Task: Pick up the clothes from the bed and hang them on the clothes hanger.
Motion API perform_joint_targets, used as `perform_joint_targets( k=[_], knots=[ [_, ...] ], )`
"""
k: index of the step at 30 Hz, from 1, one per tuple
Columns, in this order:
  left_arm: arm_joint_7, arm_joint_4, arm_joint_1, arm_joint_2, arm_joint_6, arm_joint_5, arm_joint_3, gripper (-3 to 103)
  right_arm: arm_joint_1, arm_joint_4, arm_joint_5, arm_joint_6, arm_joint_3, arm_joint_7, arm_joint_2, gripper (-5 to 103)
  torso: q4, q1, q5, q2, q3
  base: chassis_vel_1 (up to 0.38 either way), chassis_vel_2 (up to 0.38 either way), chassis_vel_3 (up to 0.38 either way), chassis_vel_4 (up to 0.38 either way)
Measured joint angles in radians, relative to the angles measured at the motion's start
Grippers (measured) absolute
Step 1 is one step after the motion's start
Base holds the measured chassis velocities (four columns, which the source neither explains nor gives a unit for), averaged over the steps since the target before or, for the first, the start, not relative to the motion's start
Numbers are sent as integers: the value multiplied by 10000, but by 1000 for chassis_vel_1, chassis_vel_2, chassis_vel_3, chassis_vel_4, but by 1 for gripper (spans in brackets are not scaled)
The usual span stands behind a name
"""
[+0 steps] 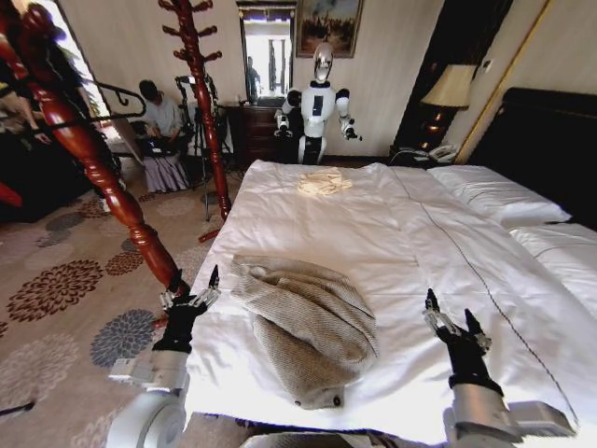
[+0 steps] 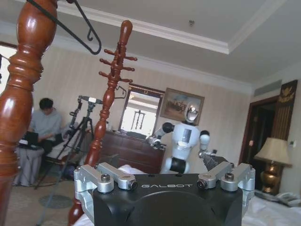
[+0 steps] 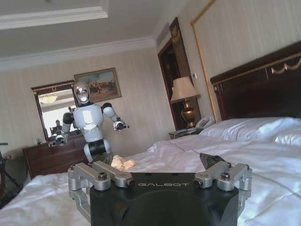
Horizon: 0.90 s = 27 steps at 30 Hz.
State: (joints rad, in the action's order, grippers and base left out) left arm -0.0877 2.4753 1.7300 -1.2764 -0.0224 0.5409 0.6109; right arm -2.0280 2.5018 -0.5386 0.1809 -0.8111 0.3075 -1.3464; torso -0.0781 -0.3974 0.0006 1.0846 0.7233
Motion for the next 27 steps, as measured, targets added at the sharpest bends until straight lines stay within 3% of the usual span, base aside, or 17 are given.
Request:
perform_joint_targets(
  k=[3,7,10,14,17,18,22,23,26,27],
  knots=[
    [37,247,65,125,244,774,150,100,-125,0,1660,-13,-16,147,-31,100,-2,2,-6,0,-1,0,0,0,0],
    [89,251,21,-113,161,537,79,100,177,-147,3685,498,13,-258,-200,100,2,1,-5,0,0,0,0,0,0],
    [143,253,20,-302,138,275,15,100,233,-198,3728,511,273,-306,-221,100,0,1,-3,0,0,0,0,0,0],
    [168,134,-6,-431,35,71,5,100,276,-232,2929,154,566,46,-73,100,1,1,-6,0,0,0,0,0,0],
    [188,-46,6,-569,-105,-181,4,100,420,-191,1088,-610,757,802,197,100,0,0,-4,0,0,0,0,0,0],
    [188,-46,6,-569,-105,-181,4,100,420,-191,1088,-610,757,802,197,100,0,0,-4,0,0,0,0,0,0],
    [260,-31,112,-621,-229,-617,103,100,482,-24,-845,-1513,1013,1600,417,100,0,1,-6,0,0,0,0,0,0],
    [260,-31,112,-621,-229,-617,103,100,482,-24,-845,-1513,1013,1600,417,100,0,1,-6,0,0,0,0,0,0],
    [211,-99,197,-766,-294,-894,283,100,708,-19,-4188,-3260,1249,3092,585,100,0,0,-4,0,0,0,0,0,0],
    [211,-99,197,-766,-294,-894,283,100,708,-19,-4188,-3260,1249,3092,585,100,0,0,-4,0,0,0,0,0,0]
  ],
)
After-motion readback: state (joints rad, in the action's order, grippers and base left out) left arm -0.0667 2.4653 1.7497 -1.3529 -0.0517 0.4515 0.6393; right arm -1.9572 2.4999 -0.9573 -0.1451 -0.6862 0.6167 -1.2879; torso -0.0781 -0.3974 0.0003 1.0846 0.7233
